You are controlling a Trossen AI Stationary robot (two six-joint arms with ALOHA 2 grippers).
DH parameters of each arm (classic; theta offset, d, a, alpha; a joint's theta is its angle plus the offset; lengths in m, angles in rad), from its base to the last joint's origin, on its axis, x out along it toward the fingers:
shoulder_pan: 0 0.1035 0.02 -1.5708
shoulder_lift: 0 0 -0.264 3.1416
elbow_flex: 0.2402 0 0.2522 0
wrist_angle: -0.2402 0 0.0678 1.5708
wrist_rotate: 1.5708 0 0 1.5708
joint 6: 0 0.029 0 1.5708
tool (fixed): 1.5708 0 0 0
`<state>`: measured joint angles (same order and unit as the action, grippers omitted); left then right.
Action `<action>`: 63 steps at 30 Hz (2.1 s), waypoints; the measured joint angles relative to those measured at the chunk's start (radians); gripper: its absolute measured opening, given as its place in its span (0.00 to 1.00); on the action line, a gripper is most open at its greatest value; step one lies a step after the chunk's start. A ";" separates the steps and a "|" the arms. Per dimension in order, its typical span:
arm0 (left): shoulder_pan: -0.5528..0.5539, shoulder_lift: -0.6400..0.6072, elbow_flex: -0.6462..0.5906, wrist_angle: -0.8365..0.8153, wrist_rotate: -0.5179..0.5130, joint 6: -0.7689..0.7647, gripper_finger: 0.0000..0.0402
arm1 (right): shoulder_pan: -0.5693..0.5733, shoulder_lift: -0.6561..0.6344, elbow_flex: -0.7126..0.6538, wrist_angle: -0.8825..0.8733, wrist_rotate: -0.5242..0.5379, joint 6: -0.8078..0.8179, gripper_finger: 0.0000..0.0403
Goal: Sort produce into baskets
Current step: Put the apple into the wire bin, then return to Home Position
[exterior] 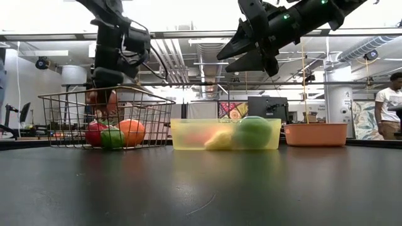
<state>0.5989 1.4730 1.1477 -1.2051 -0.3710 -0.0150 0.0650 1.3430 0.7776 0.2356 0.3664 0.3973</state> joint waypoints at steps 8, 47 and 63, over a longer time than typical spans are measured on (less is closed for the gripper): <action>0.005 0.031 0.000 0.031 0.003 0.107 0.75 | 0.000 0.000 0.000 -0.001 0.000 0.000 0.56; 0.018 0.042 -0.001 0.062 0.018 0.054 0.94 | 0.003 0.000 0.000 -0.030 0.000 0.003 0.56; -0.259 -0.172 -0.004 0.071 0.013 -0.368 0.97 | 0.003 0.000 0.000 -0.059 0.000 -0.004 0.56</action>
<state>0.3396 1.3011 1.1441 -1.1346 -0.3581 -0.3834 0.0677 1.3430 0.7780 0.1768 0.3662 0.3931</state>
